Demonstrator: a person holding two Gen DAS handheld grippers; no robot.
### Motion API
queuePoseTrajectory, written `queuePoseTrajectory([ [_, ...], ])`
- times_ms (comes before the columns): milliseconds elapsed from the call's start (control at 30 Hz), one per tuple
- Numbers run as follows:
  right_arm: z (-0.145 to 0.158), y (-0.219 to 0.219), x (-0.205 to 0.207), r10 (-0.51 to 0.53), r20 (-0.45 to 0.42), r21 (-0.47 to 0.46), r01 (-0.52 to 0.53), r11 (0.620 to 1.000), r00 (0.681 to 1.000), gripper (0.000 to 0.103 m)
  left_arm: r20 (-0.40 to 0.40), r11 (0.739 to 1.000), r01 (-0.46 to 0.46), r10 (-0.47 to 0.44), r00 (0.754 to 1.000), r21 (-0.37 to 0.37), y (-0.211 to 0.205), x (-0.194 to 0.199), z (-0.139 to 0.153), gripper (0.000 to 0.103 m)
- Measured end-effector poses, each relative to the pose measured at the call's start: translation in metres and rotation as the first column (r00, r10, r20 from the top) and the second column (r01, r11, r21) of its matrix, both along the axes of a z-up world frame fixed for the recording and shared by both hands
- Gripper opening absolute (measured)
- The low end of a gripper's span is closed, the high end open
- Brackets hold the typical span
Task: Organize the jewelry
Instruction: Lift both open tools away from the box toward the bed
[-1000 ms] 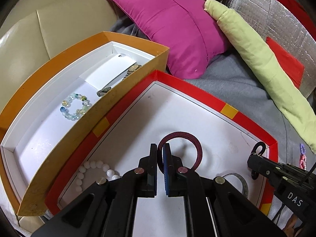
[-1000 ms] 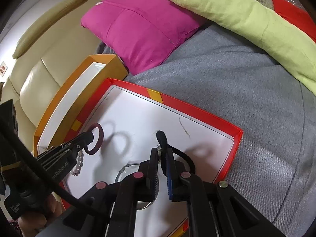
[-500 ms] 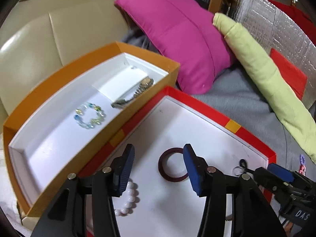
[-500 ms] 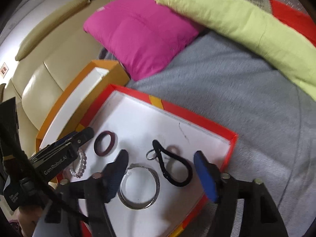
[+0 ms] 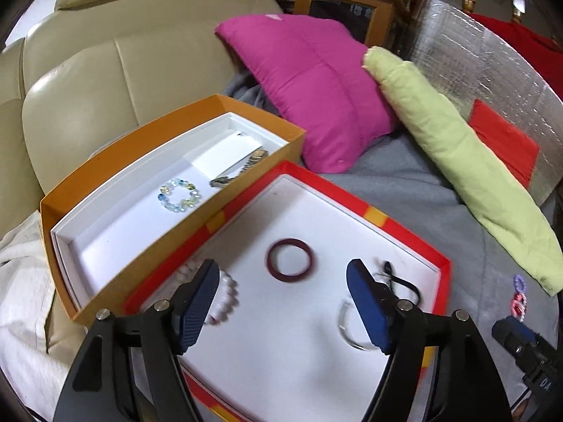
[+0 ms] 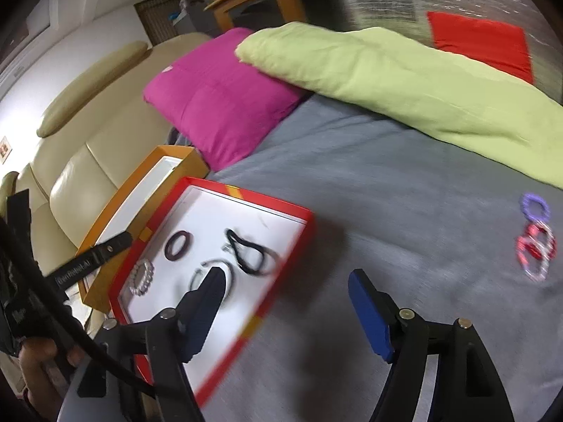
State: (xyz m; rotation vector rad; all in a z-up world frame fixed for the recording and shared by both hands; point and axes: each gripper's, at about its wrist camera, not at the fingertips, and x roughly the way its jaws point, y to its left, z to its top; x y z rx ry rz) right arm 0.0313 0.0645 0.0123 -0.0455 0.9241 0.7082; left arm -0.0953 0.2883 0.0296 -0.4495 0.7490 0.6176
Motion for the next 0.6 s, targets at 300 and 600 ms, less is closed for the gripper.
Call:
queuePoseTrajectory([
  [300, -0.008, -0.111, -0.01, -0.112, -0.009, 0.016, 0.113, 0.994, 0.994, 0.076, -0.019, 0.992, 0.126, -0.125, 0.992, 0.033, -0.082, 0.018, 0.008, 0.076],
  [600, -0.018, -0.224, -0.005, -0.292, -0.017, 0.005, 0.292, 0.957, 0.956, 0.076, -0.074, 0.954, 0.297, -0.294, 0.953, 0.044, -0.176, 0.05, -0.007, 0.076],
])
